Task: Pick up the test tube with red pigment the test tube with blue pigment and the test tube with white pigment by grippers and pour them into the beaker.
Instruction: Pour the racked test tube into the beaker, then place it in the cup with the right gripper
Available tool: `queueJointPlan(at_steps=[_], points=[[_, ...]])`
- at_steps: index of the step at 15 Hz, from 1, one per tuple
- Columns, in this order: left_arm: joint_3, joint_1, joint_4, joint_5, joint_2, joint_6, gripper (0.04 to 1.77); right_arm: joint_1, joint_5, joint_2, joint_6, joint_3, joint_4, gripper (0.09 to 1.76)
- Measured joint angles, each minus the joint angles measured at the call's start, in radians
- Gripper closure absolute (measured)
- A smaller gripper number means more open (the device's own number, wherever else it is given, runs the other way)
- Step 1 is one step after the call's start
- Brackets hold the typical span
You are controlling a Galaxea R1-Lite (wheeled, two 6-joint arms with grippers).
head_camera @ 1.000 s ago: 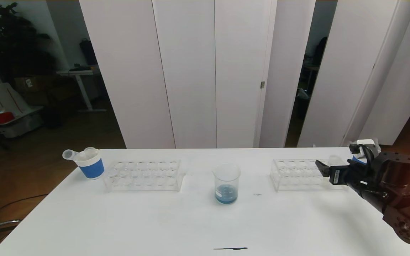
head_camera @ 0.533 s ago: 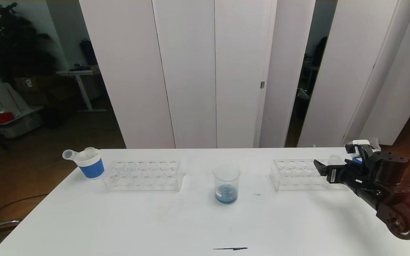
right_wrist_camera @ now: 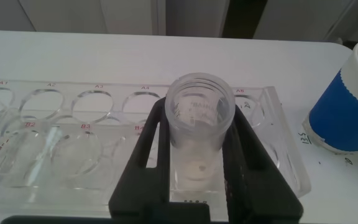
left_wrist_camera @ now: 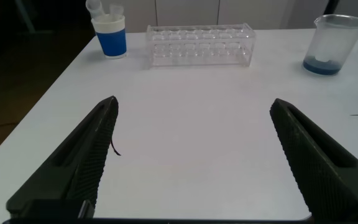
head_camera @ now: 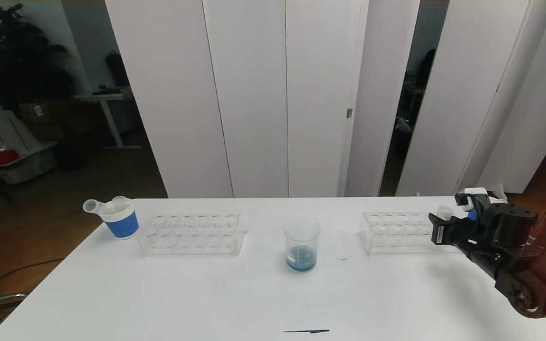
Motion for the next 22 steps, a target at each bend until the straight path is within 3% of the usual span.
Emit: queueJointPlan(at_steps=[1, 3, 13, 22], points=[[0.0, -0.001, -0.001, 0.0, 0.0, 0.0, 0.06, 0.002, 0.002, 0.001, 0.001, -0.001, 0.0, 1.15], [0.0, 0.0, 0.0, 0.0, 0.0, 0.0, 0.06, 0.001, 0.003, 0.005, 0.002, -0.003, 0.0, 1.26], [0.0, 0.0, 0.0, 0.0, 0.0, 0.0, 0.06, -0.001, 0.01, -0.003, 0.008, -0.002, 0.001, 1.26], [0.0, -0.001, -0.001, 0.0, 0.0, 0.0, 0.06, 0.001, 0.015, -0.137, 0.006, -0.073, 0.031, 1.26]])
